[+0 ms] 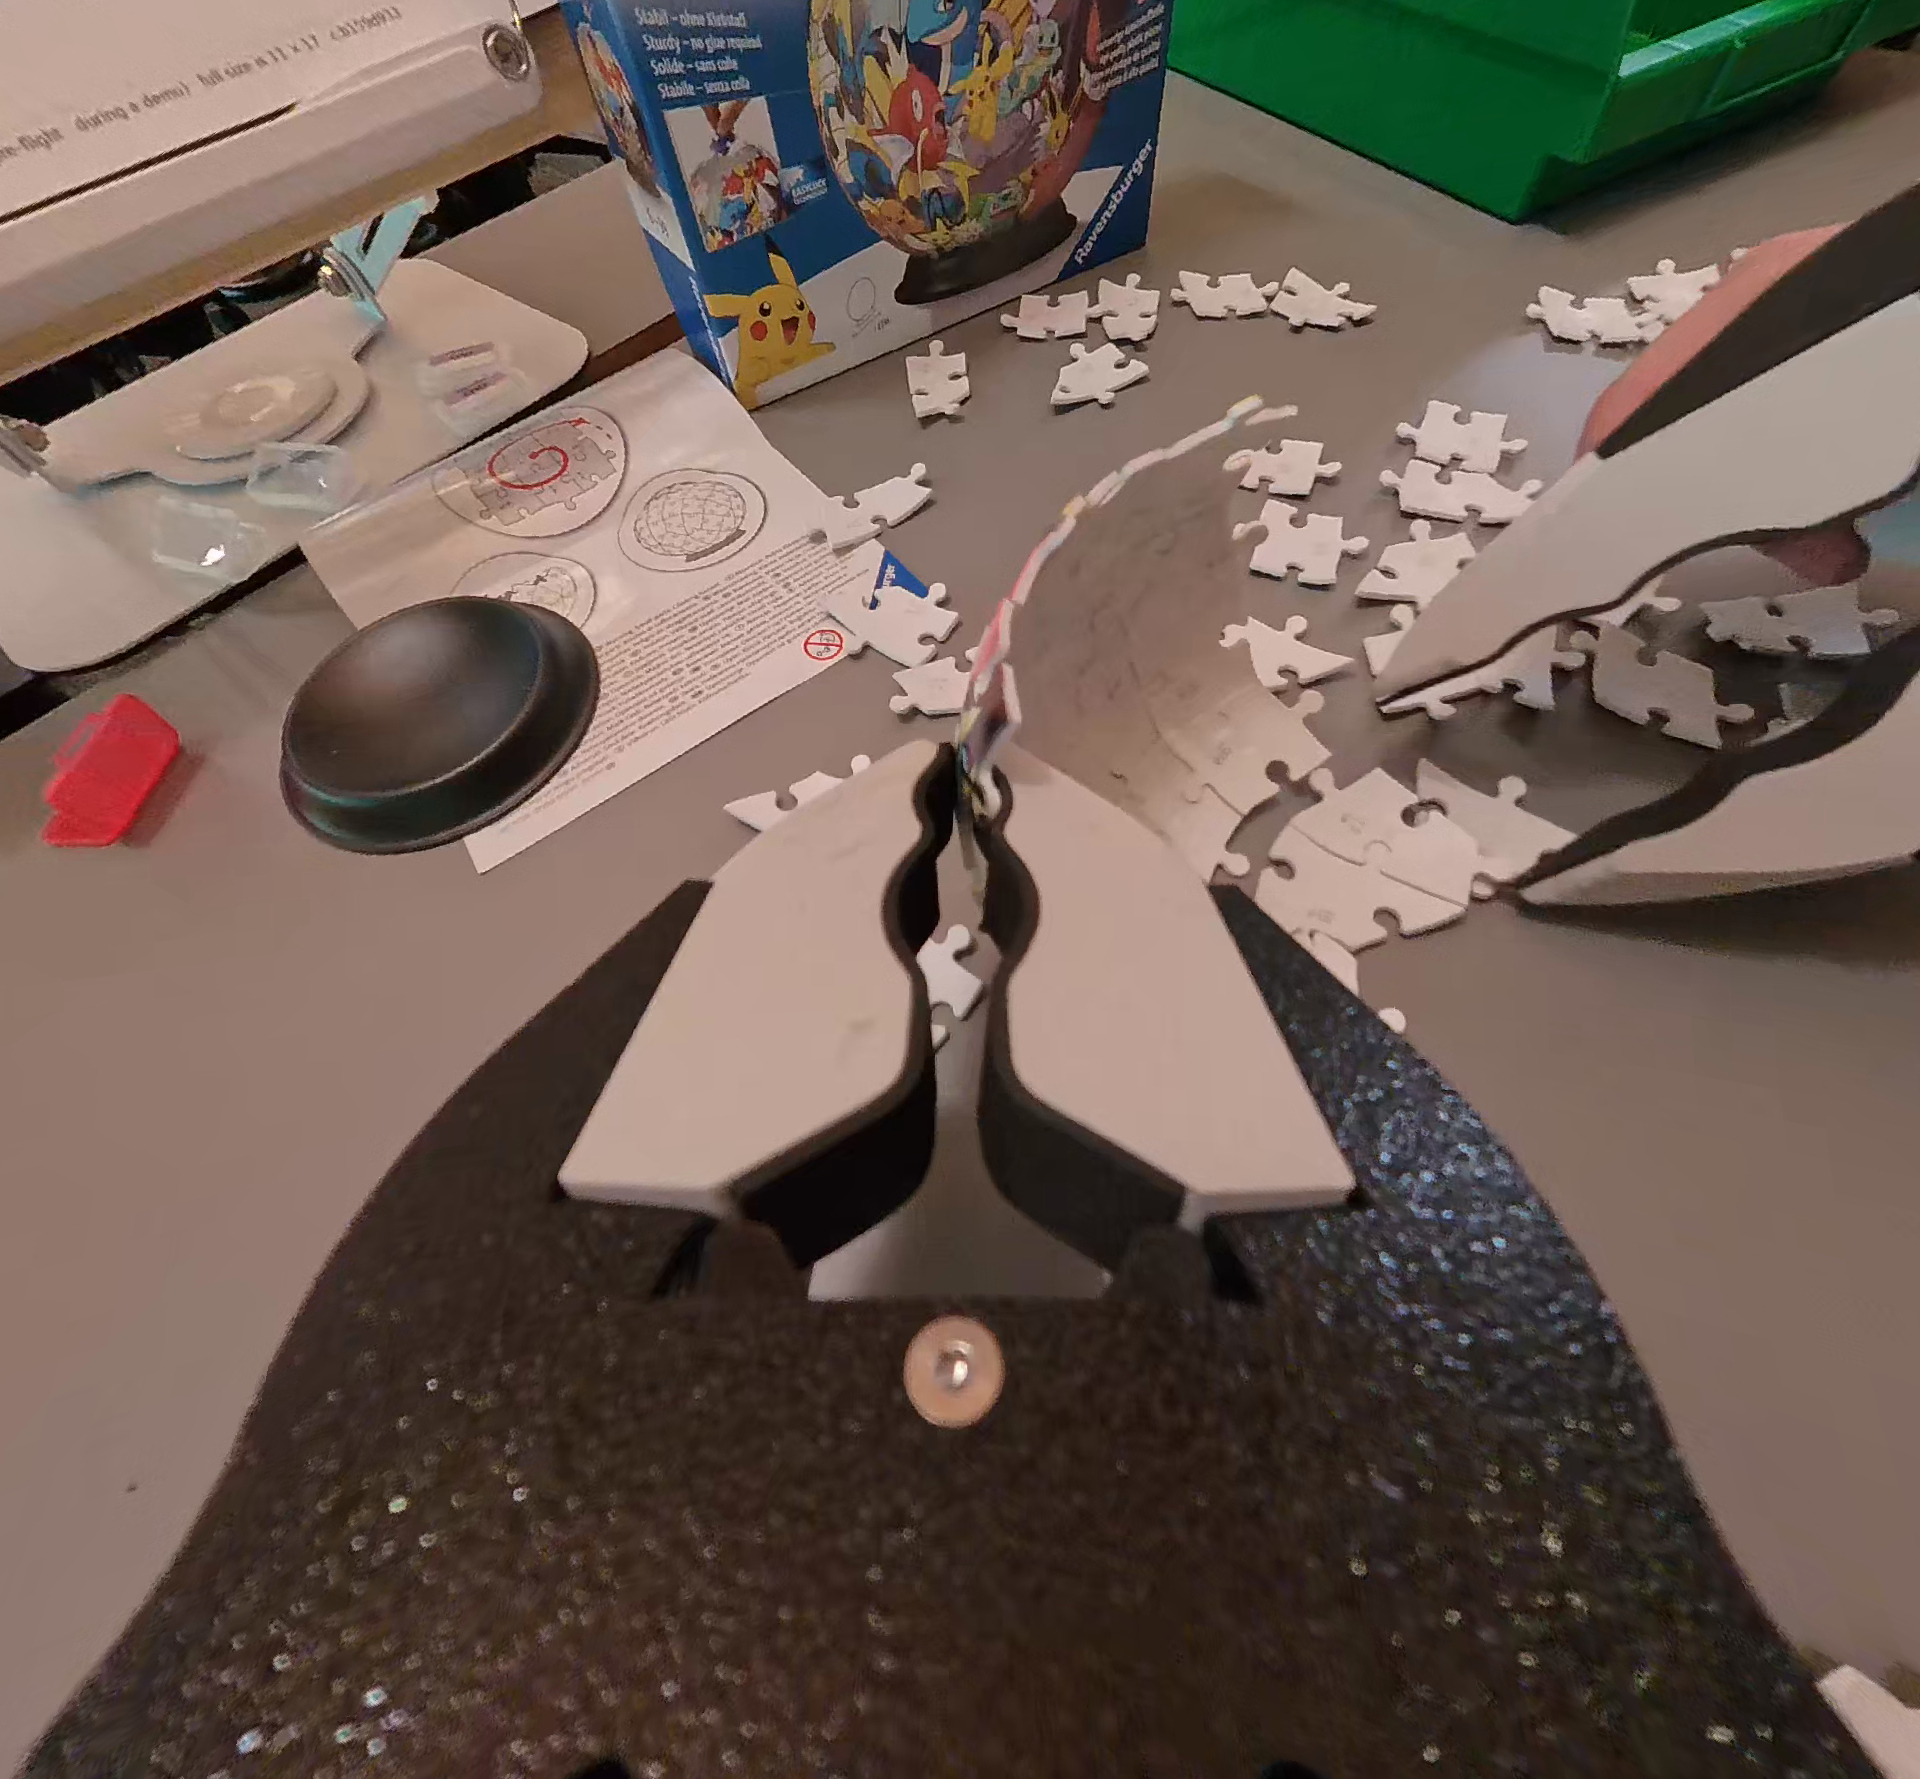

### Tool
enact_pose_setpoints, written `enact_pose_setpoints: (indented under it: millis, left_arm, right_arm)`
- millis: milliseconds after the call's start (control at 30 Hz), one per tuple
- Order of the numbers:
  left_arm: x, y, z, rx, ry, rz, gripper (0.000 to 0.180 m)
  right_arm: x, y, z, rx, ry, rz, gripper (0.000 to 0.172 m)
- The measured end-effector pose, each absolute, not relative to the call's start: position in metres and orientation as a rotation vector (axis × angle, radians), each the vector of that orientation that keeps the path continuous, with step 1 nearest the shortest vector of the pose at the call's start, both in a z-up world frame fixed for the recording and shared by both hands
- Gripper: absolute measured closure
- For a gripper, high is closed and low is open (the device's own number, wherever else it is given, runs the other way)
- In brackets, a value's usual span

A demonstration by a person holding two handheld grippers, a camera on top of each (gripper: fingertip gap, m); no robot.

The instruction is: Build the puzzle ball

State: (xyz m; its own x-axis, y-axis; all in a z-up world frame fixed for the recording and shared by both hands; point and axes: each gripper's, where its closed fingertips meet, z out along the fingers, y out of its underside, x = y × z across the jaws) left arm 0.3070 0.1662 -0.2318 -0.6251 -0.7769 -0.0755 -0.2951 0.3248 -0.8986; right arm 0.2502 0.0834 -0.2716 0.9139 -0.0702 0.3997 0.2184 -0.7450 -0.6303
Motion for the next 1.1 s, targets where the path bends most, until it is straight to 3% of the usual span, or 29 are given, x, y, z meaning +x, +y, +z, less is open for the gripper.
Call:
enact_pose_setpoints:
  millis: [233,467,833,1100]
  left_arm:
    - [0.304,0.165,-0.227,-0.876,2.111,-1.182,0.178]
    - [0.305,0.162,-0.225,-0.825,2.09,-1.122,0.178]
    - [0.307,0.164,-0.226,-0.845,2.09,-1.123,0.178]
    - [0.308,0.162,-0.226,-0.896,2.059,-1.15,0.178]
  right_arm:
    - [0.242,0.093,-0.274,-2.377,-0.066,-0.576,0.133]
    - [0.248,0.093,-0.279,-2.351,-0.008,-0.506,0.151]
    - [0.255,0.072,-0.278,-2.405,0.015,-0.552,0.142]
    - [0.249,0.076,-0.282,-2.397,-0.012,-0.487,0.151]
